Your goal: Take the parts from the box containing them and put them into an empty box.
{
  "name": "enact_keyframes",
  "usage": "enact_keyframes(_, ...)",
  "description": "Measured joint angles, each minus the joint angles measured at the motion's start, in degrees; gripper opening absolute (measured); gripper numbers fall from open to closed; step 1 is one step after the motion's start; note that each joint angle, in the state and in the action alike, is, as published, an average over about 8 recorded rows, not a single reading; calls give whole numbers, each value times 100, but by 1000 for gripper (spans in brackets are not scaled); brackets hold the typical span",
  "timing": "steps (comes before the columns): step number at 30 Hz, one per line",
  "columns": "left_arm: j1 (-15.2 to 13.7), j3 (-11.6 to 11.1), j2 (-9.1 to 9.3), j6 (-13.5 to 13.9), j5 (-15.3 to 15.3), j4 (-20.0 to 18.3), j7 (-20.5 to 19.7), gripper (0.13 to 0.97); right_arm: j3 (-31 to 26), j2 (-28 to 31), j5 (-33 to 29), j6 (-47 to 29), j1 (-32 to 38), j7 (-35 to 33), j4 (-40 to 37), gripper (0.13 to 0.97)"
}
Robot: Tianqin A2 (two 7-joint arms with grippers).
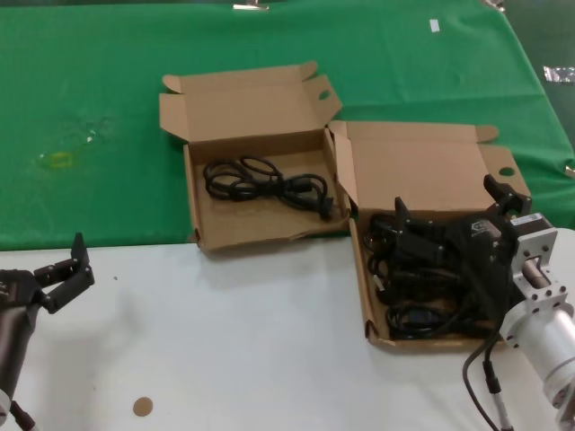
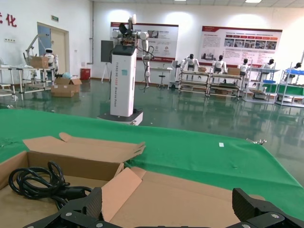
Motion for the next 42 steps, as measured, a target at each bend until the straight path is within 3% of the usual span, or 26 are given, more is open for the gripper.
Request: enact_keyframes(42,0,0,0,0,0,0,1,966,0,0,0,0,0,0,0,966)
